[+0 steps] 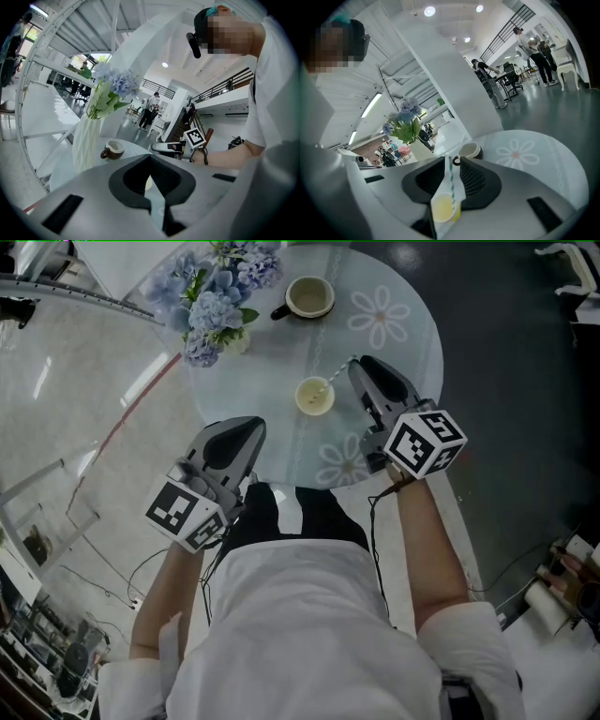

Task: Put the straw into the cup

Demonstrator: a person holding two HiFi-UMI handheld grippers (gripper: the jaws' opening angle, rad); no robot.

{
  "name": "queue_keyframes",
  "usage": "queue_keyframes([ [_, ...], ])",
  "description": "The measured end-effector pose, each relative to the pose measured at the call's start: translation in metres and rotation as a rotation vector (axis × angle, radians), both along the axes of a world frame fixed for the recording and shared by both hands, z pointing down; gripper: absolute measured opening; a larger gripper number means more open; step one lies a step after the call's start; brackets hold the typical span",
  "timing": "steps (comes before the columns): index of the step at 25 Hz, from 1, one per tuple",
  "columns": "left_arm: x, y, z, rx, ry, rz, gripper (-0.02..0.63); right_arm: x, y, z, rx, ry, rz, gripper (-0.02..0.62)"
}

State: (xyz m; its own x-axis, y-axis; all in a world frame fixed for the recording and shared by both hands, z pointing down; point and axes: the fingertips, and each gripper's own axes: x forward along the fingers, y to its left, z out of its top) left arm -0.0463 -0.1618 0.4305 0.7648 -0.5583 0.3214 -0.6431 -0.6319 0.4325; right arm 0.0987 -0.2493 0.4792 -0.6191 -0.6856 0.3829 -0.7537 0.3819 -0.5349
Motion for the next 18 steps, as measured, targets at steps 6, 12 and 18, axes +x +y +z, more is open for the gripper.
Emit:
queue_keyframes([
  [6, 0.001, -0.002, -0.017, 0.031, 0.002, 0.011, 0.02, 0.011, 0.004, -0.02, 0.029, 0.021, 0.026, 0.1],
  [12, 0.002, -0.007, -0.041, 0.075, -0.001, 0.034, 0.02, 0.013, 0.009, -0.047, 0.063, 0.031, 0.034, 0.1],
  [18, 0.002, -0.014, -0.063, 0.113, 0.003, 0.053, 0.02, 0.014, 0.015, -0.072, 0.088, 0.029, 0.043, 0.1],
])
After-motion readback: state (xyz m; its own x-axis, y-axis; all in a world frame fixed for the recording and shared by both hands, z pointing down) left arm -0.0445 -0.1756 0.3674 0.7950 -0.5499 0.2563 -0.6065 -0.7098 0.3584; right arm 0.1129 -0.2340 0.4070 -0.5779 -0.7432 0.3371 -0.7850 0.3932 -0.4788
